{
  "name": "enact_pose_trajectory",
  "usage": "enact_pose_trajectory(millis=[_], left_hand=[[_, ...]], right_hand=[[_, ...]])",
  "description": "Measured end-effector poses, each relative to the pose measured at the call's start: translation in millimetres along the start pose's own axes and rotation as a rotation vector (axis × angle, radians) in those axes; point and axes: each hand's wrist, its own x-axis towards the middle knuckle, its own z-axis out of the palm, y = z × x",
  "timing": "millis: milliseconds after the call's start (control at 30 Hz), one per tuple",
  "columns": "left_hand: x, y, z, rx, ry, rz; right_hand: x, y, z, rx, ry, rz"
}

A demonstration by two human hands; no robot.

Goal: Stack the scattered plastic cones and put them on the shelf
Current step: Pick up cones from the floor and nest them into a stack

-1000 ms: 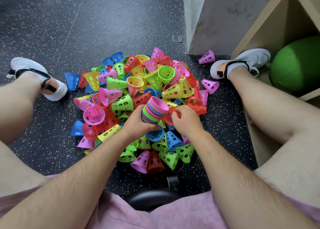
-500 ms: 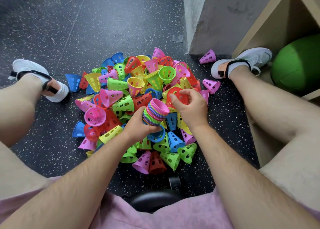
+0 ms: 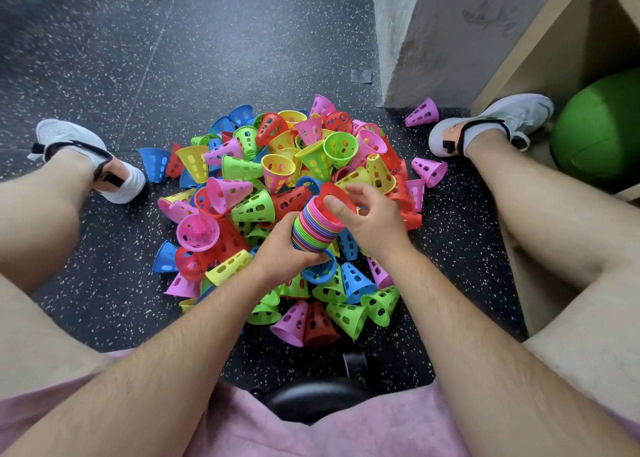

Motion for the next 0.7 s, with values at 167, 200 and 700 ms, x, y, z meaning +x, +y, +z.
enact_pose_trajectory(millis=[167,200,700], left_hand=[[-2,-2,-4,0.02,0.021,0.021],[-2,-3,-6,0.02,0.025,0.016],[-9,-14,-23,0.009,0.09,0.014]], right_hand=[[-1,4,8,0.009,-0.175,0.051],[-1,4,9,0.032,-0.152,0.051],[-12,39,36,-0.54,-0.592,0.006]])
